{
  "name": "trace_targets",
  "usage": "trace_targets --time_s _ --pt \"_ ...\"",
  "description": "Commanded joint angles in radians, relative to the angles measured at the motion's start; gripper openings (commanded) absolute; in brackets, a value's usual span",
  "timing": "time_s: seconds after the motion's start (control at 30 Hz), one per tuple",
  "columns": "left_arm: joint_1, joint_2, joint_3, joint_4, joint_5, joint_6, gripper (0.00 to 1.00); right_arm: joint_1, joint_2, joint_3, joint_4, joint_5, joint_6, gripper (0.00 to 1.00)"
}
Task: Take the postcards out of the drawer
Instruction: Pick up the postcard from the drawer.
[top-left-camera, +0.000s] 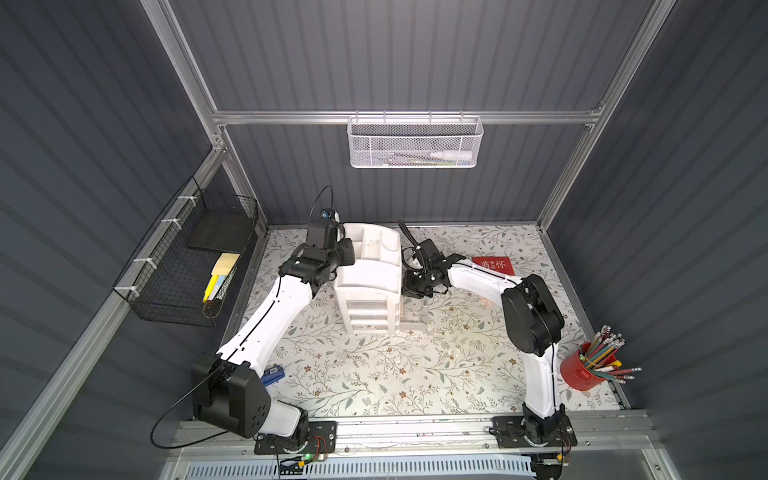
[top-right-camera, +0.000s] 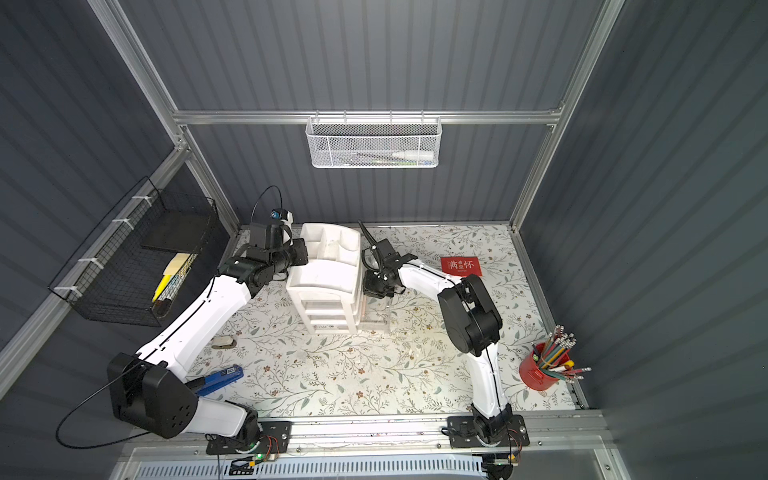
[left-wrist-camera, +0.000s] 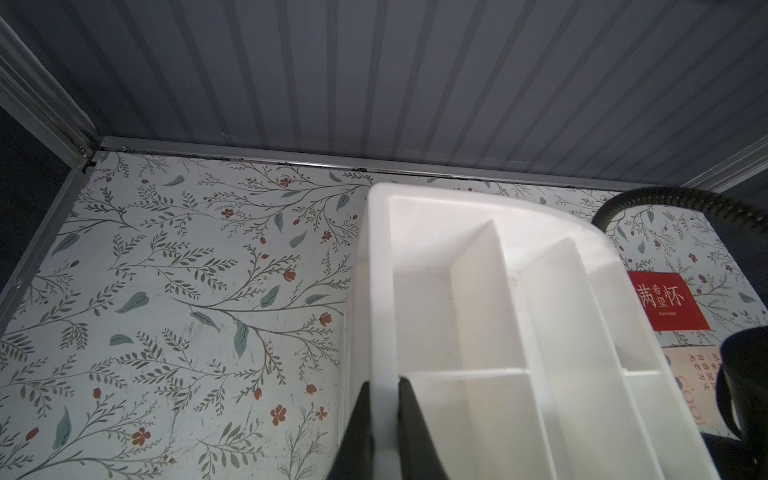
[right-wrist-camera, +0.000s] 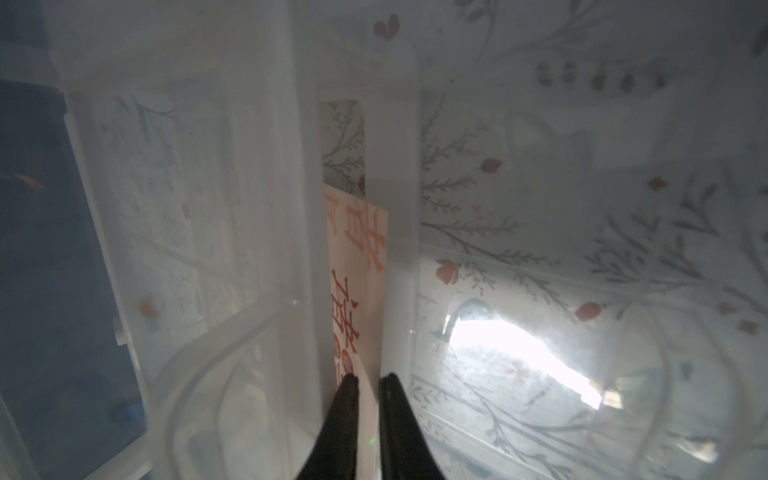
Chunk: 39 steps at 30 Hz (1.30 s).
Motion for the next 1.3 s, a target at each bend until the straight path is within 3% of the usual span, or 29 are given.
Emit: trace_targets --time_s 0.0,0.57,0.87,1.27 --pt "0.006 0.054 -0.077 -0.15 -0.024 0.082 0.0 0.0 0.002 -0.009 0.04 -0.032 0.01 0.15" --pt "0.006 0.059 -0.074 -0.147 -0.015 0.082 0.0 0.001 0.03 -0.006 0.063 -0.054 0.024 0.13" --pt "0.006 0.058 -0.074 -0.149 -0.018 0.083 0.0 -0.001 0.025 -0.009 0.069 -0.059 0.02 0.05" --pt "0.007 0.059 -0.075 -0.147 -0.028 0.078 0.0 -0.05 -0.088 -0.09 0.067 -0.026 -0.004 0.0"
